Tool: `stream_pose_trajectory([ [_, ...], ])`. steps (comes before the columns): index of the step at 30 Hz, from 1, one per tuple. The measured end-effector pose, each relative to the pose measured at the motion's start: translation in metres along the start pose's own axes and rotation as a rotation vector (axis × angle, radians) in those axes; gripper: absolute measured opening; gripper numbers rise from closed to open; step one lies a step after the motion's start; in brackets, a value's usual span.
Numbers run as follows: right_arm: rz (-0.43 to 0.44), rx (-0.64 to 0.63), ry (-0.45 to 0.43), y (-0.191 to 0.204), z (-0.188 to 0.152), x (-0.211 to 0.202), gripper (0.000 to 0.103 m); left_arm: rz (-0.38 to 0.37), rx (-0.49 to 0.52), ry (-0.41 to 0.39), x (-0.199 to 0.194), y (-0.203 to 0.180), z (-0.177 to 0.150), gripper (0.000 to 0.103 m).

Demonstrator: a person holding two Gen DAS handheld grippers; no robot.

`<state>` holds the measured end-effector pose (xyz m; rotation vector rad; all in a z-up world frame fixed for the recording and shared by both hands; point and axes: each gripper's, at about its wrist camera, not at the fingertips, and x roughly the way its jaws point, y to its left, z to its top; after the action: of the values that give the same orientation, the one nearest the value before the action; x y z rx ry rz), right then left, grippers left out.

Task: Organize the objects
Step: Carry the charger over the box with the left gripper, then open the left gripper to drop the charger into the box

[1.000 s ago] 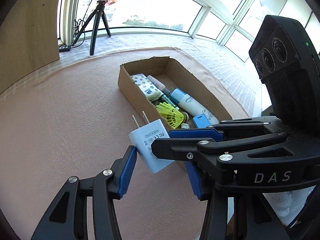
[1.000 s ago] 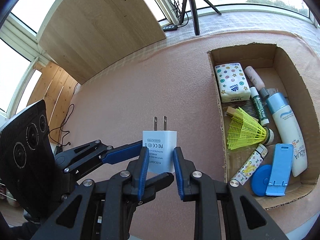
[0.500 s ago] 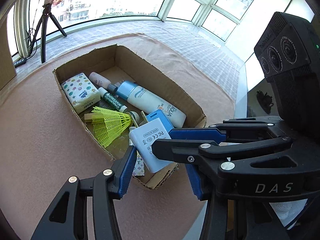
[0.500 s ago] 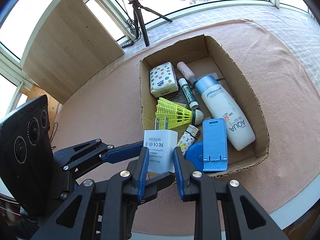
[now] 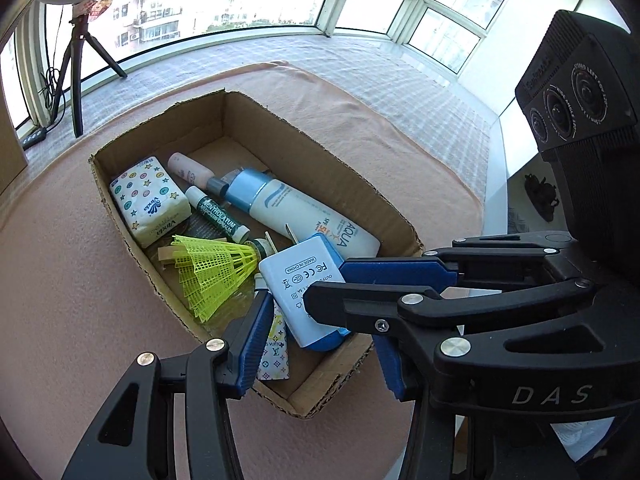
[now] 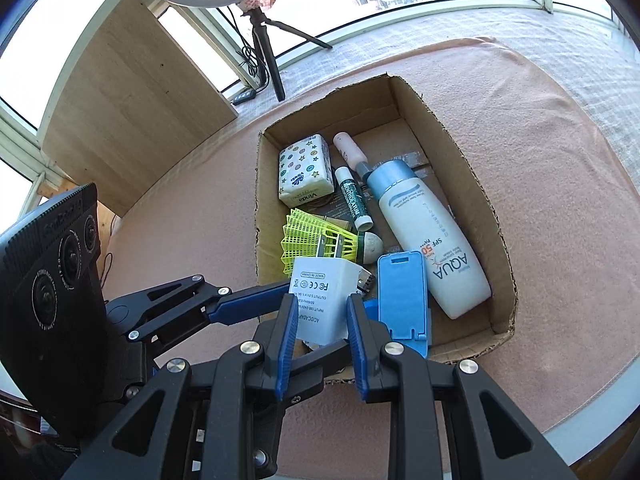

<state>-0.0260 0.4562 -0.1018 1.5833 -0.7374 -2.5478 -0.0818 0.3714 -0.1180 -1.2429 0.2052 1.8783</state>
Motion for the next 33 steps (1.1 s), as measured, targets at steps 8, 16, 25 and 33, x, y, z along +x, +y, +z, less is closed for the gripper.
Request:
stream_pose_trajectory([
  [8,0.0,-0.005,0.015,-0.001,0.001,0.005,0.023,0.0,-0.006,0.014,0.004,0.005,-0.001,0.052],
  [16,-0.022,-0.016,0.013,0.002,0.003,0.007,0.024,-0.013,-0.009,0.036,0.007,0.008,-0.001,0.064],
  [25,-0.065,0.009,-0.036,-0.002,0.006,0.0,0.054,0.018,-0.034,0.021,-0.001,0.015,-0.003,0.084],
  [33,-0.066,-0.003,-0.049,0.012,0.006,-0.004,0.054,0.048,-0.058,0.002,-0.024,0.029,-0.012,0.084],
])
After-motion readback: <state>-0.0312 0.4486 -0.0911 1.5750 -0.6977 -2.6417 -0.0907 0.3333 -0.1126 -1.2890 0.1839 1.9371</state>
